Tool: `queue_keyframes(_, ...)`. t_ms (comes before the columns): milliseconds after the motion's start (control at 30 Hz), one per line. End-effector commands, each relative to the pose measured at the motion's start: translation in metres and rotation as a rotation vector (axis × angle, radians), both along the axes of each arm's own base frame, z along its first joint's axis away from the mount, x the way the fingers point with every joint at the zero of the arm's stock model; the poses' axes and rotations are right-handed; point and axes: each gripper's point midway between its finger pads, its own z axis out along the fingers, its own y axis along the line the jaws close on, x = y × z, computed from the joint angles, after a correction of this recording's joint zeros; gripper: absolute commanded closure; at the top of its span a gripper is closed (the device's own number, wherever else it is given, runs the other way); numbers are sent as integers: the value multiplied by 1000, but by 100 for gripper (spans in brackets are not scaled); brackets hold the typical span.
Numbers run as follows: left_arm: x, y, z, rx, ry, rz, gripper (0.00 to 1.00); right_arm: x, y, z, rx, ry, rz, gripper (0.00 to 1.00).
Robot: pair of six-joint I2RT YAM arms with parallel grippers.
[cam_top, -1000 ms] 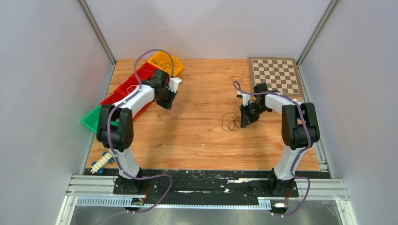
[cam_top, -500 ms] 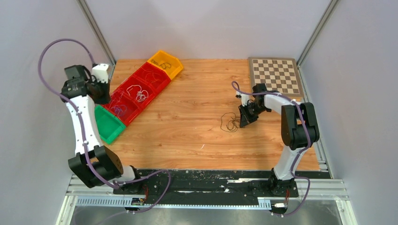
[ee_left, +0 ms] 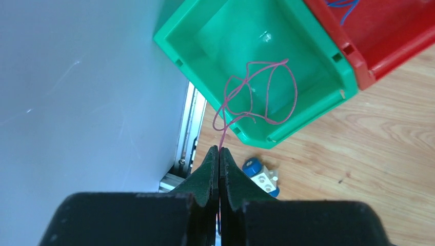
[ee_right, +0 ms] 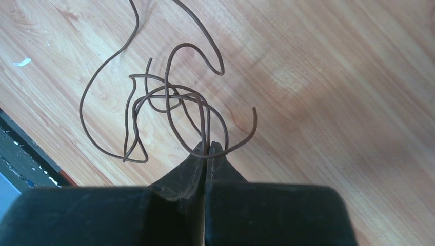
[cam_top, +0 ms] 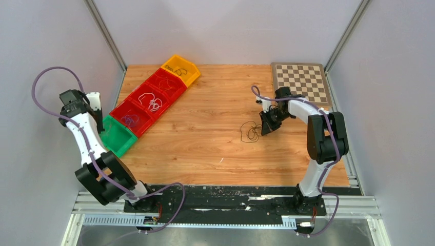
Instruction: Untangle the cables
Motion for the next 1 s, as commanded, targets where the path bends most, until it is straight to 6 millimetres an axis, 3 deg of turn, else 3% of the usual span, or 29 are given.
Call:
queue_keyframes(0, 11, 32, -9, 100, -15, 80, 100, 15, 6, 18, 20, -58, 39, 100)
queue_keyframes(67, 17, 38, -16, 111, -14, 73, 96, 17, 7, 18, 21, -57, 42, 100)
queue_keyframes(133, 22, 43, -19, 114, -9, 65, 70, 20, 8, 20, 25, -56, 44, 100)
queue_keyframes(167, 25, 43, -22, 102, 0, 61, 48, 21, 9, 21, 30, -58, 45, 100)
queue_keyframes(200, 31, 41, -15, 84, -20, 46, 37, 22, 11, 23, 35, -61, 51, 100)
queue_keyframes(233, 35, 37, -11, 61, -40, 30, 19, 23, 13, 26, 43, -65, 56, 100)
queue_keyframes(300, 50, 16, 6, -8, -128, -54, 3, 25, 21, 33, 69, -75, 71, 100)
queue_keyframes(367, 63, -15, 23, -60, -226, -186, 0, 24, 32, 41, 100, -84, 101, 100)
queue_keyframes(400, 71, -43, 31, -103, -286, -289, 0, 24, 39, 46, 120, -92, 119, 100)
queue_keyframes(433, 74, -56, 35, -114, -311, -365, 0, 22, 47, 52, 140, -102, 139, 100)
queue_keyframes(467, 78, -87, 41, -168, -363, -471, 0, 21, 55, 58, 161, -115, 162, 100)
queue_keyframes(500, 81, -102, 45, -185, -392, -541, 0, 20, 63, 66, 181, -134, 187, 100)
queue_keyframes(533, 83, -132, 50, -246, -437, -640, 0, 20, 73, 75, 206, -151, 212, 100)
queue_keyframes(633, 91, -196, 62, -368, -535, -835, 0, 19, 105, 109, 290, -203, 275, 100)
queue_keyframes(700, 91, -240, 73, -481, -599, -948, 0, 15, 125, 130, 333, -230, 318, 100)
queue_keyframes(833, 72, -321, 86, -631, -627, -1200, 0, 4, 158, 160, 370, -301, 411, 100)
queue_keyframes(967, 51, -379, 89, -703, -614, -1377, 0, -7, 184, 184, 403, -343, 473, 100)
